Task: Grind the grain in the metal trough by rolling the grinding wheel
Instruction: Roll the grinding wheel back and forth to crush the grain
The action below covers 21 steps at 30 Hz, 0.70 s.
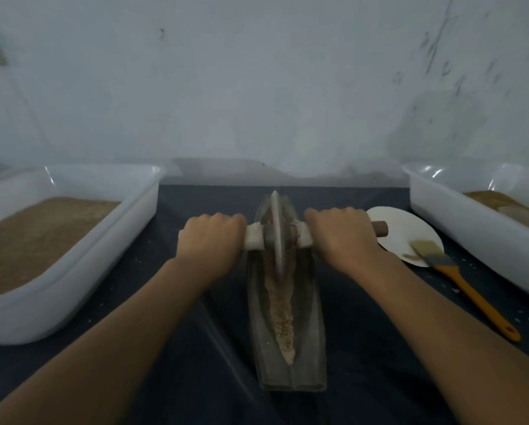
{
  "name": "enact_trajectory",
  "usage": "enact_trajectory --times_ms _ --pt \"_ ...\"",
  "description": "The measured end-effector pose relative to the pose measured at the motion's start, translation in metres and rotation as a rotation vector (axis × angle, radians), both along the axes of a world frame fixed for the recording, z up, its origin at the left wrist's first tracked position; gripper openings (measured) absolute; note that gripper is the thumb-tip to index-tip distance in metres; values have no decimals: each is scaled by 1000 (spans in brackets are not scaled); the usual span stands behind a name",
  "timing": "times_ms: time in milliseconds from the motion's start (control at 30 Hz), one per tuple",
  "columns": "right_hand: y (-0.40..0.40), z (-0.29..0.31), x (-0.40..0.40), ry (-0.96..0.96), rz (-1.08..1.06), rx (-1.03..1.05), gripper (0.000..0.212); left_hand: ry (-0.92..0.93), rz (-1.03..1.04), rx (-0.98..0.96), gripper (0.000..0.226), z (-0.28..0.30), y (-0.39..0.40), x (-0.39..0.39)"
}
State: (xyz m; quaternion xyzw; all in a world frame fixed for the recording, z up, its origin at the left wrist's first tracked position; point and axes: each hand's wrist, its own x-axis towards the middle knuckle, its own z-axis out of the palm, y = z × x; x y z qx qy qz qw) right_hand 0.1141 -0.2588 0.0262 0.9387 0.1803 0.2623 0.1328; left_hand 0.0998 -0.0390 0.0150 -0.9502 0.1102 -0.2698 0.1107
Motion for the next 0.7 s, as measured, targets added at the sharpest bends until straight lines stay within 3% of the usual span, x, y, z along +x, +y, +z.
enact_trajectory --times_ms 167,267,333,567,700 --pt "-12 2 -53 73 93 -3 24 125 -46 28 38 10 1 -49" --pt "-24 1 -89 -13 199 44 52 49 -161 162 57 22 1 -84" --pt "-30 1 -99 -25 243 112 58 11 -172 180 60 33 1 -95" --pt "-16 -10 -43 33 62 67 32 22 -14 114 34 9 -5 -41" --pt "-7 -6 -6 -27 46 43 36 21 9 37 27 3 -2 -12"
